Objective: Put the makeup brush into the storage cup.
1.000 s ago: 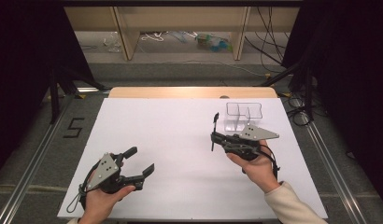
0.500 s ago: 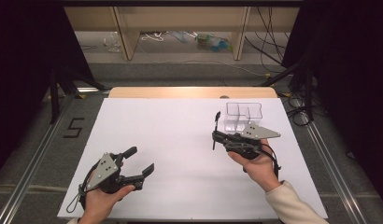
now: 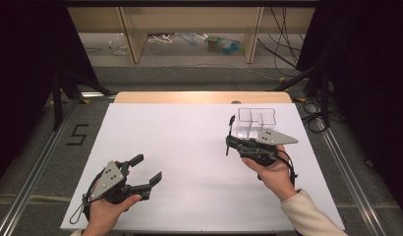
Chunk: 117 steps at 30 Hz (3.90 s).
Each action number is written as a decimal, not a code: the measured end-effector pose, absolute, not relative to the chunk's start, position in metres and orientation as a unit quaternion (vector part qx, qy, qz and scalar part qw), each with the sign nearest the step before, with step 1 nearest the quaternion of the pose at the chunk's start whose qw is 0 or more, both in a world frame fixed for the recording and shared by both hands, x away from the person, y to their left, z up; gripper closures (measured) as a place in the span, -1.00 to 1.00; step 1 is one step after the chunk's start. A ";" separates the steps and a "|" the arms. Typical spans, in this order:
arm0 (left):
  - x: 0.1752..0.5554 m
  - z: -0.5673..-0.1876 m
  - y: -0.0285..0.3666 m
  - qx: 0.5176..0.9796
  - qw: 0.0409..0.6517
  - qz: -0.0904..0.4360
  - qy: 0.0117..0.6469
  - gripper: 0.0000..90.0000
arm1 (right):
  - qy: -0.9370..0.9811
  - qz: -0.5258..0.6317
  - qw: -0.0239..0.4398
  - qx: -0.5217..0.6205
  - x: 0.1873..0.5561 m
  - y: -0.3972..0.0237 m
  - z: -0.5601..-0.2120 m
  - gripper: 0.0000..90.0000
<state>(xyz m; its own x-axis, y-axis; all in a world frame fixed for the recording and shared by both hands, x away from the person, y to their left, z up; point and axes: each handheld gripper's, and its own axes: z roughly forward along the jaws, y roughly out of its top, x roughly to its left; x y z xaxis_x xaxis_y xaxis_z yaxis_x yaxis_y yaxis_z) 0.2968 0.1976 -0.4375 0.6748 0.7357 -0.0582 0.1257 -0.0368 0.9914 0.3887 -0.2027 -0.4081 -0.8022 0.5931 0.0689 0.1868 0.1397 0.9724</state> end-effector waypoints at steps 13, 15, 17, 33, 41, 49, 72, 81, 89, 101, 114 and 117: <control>0.297 -0.438 0.198 0.676 0.617 0.247 0.319 -0.65 | 0.741 0.594 0.168 0.266 0.392 -0.207 -0.407 0.91; 0.297 -0.438 0.198 0.676 0.617 0.246 0.319 -0.65 | 0.740 0.593 0.169 0.270 0.392 -0.207 -0.407 0.91; 0.297 -0.438 0.198 0.676 0.616 0.248 0.318 -0.65 | 0.734 0.598 0.174 0.272 0.392 -0.207 -0.408 0.91; 0.297 -0.438 0.198 0.676 0.616 0.249 0.318 -0.65 | 0.732 0.595 0.184 0.277 0.399 -0.216 -0.405 0.91; 0.297 -0.438 0.197 0.675 0.617 0.247 0.320 -0.65 | 0.726 0.596 0.191 0.285 0.401 -0.219 -0.405 0.91; 0.298 -0.438 0.198 0.676 0.617 0.248 0.319 -0.65 | 0.725 0.593 0.203 0.285 0.406 -0.223 -0.402 0.91; 0.298 -0.438 0.198 0.676 0.616 0.248 0.319 -0.65 | 0.724 0.589 0.203 0.296 0.413 -0.229 -0.401 0.91; 0.298 -0.438 0.198 0.676 0.616 0.249 0.318 -0.65 | 0.716 0.596 0.214 0.295 0.417 -0.231 -0.399 0.91; 0.298 -0.438 0.198 0.677 0.616 0.249 0.318 -0.65 | 0.712 0.598 0.215 0.299 0.420 -0.233 -0.401 0.91; 0.298 -0.438 0.198 0.676 0.616 0.249 0.319 -0.65 | 0.720 0.584 0.211 0.309 0.423 -0.237 -0.399 0.91; 0.298 -0.438 0.198 0.676 0.616 0.249 0.319 -0.65 | 0.714 0.586 0.224 0.311 0.428 -0.240 -0.397 0.91; 0.298 -0.438 0.198 0.675 0.617 0.250 0.318 -0.65 | 0.717 0.582 0.220 0.314 0.429 -0.240 -0.396 0.91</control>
<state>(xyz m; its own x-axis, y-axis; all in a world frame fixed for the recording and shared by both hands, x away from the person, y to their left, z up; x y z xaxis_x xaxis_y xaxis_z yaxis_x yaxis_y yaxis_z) 0.2979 0.1979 -0.4382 0.6725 0.7380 -0.0555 0.1224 -0.0369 0.9918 0.4286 -0.2404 -0.3964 -0.7067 0.7058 0.0496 0.1940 0.1258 0.9729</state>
